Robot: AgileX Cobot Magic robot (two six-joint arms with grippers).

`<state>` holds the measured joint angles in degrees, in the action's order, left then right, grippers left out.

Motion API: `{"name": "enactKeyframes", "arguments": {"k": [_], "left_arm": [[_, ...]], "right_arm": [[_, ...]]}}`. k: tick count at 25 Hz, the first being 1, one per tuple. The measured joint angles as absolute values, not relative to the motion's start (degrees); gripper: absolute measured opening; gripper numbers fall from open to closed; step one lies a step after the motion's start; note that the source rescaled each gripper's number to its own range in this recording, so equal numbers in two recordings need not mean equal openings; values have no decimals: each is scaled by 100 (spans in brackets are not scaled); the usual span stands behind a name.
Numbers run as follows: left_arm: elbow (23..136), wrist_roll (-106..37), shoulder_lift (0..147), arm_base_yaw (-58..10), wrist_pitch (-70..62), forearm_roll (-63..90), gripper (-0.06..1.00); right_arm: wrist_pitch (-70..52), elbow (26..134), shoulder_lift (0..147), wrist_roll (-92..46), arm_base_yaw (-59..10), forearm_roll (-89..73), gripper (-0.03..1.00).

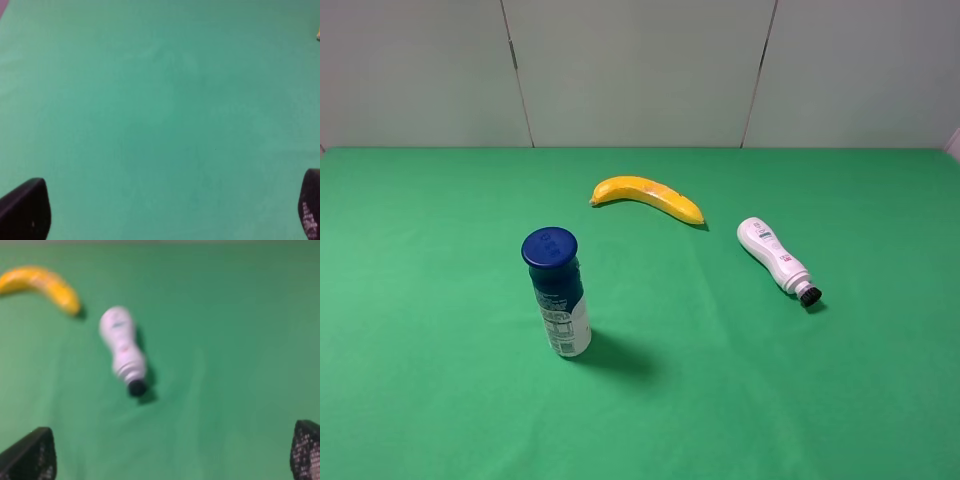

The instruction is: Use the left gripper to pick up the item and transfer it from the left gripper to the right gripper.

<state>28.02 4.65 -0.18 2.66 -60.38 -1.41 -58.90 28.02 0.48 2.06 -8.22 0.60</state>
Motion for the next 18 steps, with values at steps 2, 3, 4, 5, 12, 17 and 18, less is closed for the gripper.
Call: {"name": "enactKeyframes", "arguments": {"k": [2, 3, 4, 5, 12, 17, 18], "left_arm": [[2802, 465, -18, 266, -6038, -141, 100], [2802, 465, -18, 266, -6038, -141, 100], [2802, 465, -18, 266, -6038, -141, 100], [2802, 465, -18, 266, -6038, -141, 100], [2802, 465, -18, 266, -6038, -141, 100], [2802, 465, -18, 266, -6038, -141, 100], [2802, 465, -18, 266, -6038, -141, 100]], "right_arm": [[-5890, 2802, -25, 206, -416, 60, 100], [-5890, 2802, -25, 206, -229, 60, 100], [-5890, 2802, -25, 206, -84, 60, 100], [-5890, 2802, -32, 206, 66, 60, 100], [-5890, 2802, -32, 206, 285, 60, 100], [-5890, 2802, -32, 206, 315, 60, 100], [-5890, 2802, -32, 206, 315, 60, 100]]}}
